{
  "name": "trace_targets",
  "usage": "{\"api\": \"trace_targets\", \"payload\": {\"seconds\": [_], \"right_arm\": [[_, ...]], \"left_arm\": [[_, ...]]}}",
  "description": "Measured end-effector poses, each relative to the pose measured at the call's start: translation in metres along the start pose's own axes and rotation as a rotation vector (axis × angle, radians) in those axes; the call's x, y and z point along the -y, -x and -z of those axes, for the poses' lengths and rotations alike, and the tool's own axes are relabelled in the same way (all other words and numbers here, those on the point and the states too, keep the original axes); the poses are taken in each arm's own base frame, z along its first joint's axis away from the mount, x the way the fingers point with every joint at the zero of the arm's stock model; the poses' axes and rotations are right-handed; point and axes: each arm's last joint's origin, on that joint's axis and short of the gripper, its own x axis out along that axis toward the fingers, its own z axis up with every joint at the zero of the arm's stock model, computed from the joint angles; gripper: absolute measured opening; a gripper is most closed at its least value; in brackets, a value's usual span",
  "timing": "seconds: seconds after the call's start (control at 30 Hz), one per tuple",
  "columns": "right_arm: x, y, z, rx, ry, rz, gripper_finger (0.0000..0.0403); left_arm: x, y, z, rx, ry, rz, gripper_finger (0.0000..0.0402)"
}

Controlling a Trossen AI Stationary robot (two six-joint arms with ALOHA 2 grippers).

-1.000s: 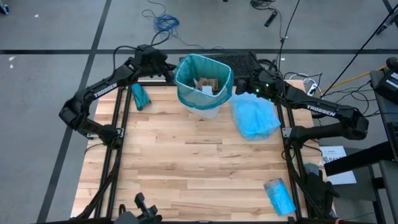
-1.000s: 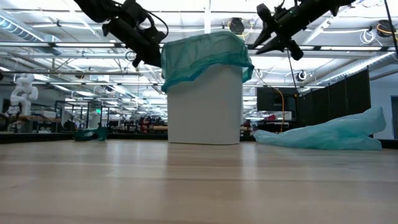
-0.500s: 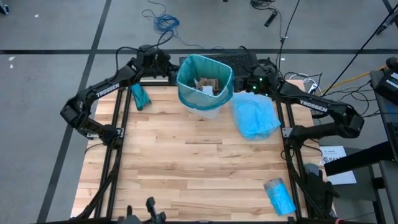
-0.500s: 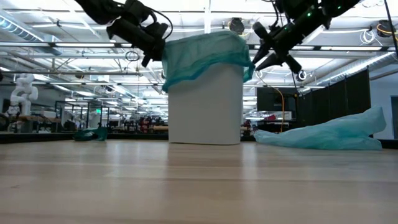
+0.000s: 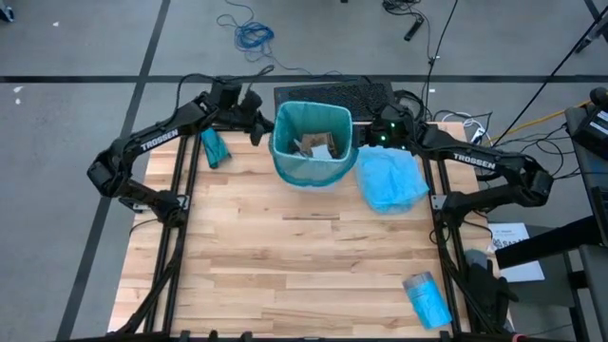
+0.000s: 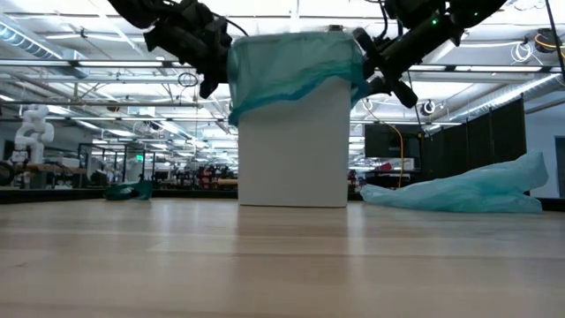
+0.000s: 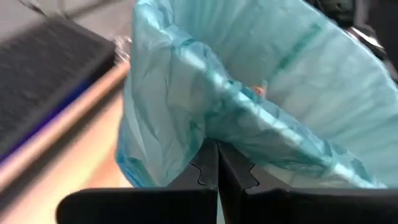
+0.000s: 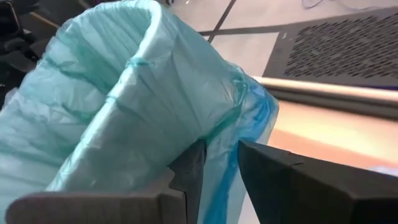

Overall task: Place trash/remove bag and relplace
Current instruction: Remove the blue trash bag from the white trash bin

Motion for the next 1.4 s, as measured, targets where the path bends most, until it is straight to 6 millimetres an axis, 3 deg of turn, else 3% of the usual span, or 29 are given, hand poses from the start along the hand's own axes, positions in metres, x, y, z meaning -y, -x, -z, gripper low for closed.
{"api": "trace_targets", "payload": {"seconds": [0.27,0.6,0.8,0.97,1.13,1.4], "right_arm": [[-0.014,0.012,0.016,-0.052,0.023,-0.011,0.0097],[-0.009,0.057,0.003,0.018,0.033,0.012,0.0098],[-0.003,0.078,0.009,-0.066,0.032,0.014,0.0098],[0.005,0.08,0.027,-0.135,0.029,0.02,0.0098],[0.02,0.072,0.05,-0.061,-0.09,-0.097,0.0098],[0.059,0.061,0.093,0.132,-0.362,-0.403,0.0098]], "left_arm": [[0.04,0.012,0.011,-0.089,-0.028,0.04,0.0],[0.057,0.054,0.01,-0.015,-0.094,-0.129,0.0],[0.06,0.071,0.022,-0.079,-0.048,-0.199,0.0],[0.052,0.063,0.047,-0.11,0.041,-0.181,0.0],[0.04,0.052,0.08,-0.069,0.164,-0.159,0.0],[0.026,0.046,0.113,0.157,0.331,-0.068,0.0]]}}
